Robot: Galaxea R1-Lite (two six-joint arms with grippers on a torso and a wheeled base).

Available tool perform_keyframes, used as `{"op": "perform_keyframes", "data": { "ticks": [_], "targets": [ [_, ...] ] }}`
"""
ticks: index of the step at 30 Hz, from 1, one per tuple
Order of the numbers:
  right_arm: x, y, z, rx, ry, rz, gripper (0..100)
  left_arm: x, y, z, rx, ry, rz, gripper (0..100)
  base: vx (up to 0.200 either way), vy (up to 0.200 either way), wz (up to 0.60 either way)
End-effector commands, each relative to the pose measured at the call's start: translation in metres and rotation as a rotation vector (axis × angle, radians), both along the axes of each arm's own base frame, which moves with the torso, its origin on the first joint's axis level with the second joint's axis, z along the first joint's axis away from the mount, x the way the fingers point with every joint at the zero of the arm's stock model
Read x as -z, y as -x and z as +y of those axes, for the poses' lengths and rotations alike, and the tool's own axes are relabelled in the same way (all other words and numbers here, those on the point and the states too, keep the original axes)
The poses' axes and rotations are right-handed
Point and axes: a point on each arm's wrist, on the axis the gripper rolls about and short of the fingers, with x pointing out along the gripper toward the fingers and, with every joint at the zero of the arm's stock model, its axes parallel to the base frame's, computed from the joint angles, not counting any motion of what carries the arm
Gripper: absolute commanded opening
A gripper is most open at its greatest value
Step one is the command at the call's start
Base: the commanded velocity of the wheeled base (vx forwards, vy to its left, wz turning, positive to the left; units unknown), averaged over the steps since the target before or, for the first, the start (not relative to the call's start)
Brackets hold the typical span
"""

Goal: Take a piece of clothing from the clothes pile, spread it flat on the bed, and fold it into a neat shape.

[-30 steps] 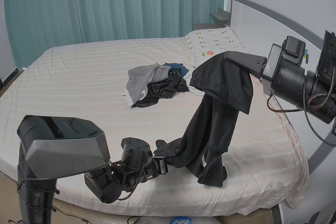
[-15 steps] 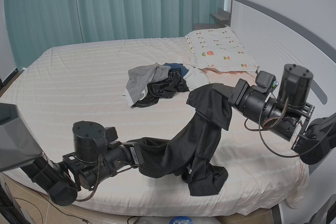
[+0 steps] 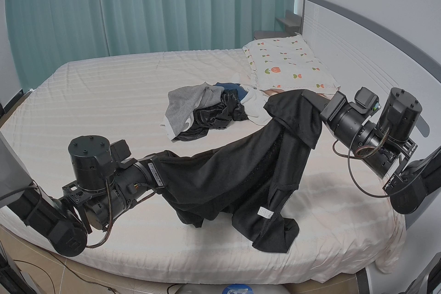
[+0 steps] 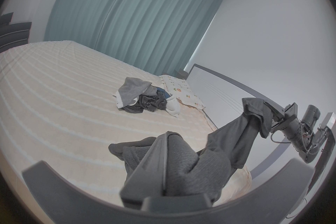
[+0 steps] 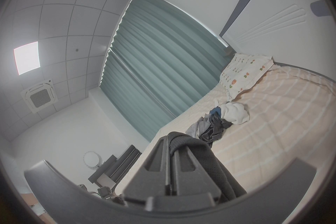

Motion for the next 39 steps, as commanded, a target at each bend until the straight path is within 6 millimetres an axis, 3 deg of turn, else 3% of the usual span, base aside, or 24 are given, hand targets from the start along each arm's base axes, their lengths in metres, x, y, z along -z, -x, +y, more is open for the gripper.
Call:
{"op": "perform_keyframes", "data": {
  "ticks": [1,4,8,16,28,32,39],
  "targets": [
    [0.011,-0.003,-0.012,0.040,0.004,0.012,0,0.010,-0.004,0.001,-0.017,-0.009,0.036,0,0.000,0.000,0.00],
    [0.015,-0.004,-0.012,0.045,0.009,0.022,0,0.014,-0.003,0.002,-0.019,-0.017,0.047,0,0.000,0.000,0.00],
    [0.035,0.000,-0.012,0.037,0.046,0.091,0,0.024,0.007,0.000,0.000,-0.046,0.088,0,0.000,0.000,0.00],
    [0.046,-0.002,-0.007,0.033,0.067,0.123,0,0.019,0.004,-0.001,-0.068,0.048,0.100,0,-0.125,0.000,0.00],
    [0.049,-0.001,-0.002,0.015,0.076,0.134,0,0.031,-0.015,-0.007,-0.189,0.014,0.096,0,-0.017,0.000,0.00],
    [0.052,0.003,-0.001,0.007,0.083,0.143,0,0.030,-0.014,-0.006,-0.192,0.020,0.097,0,0.000,0.000,0.00],
    [0.049,0.005,-0.001,0.005,0.082,0.134,0,0.025,-0.004,-0.002,-0.179,0.027,0.097,0,0.000,0.200,0.00]
  ]
}}
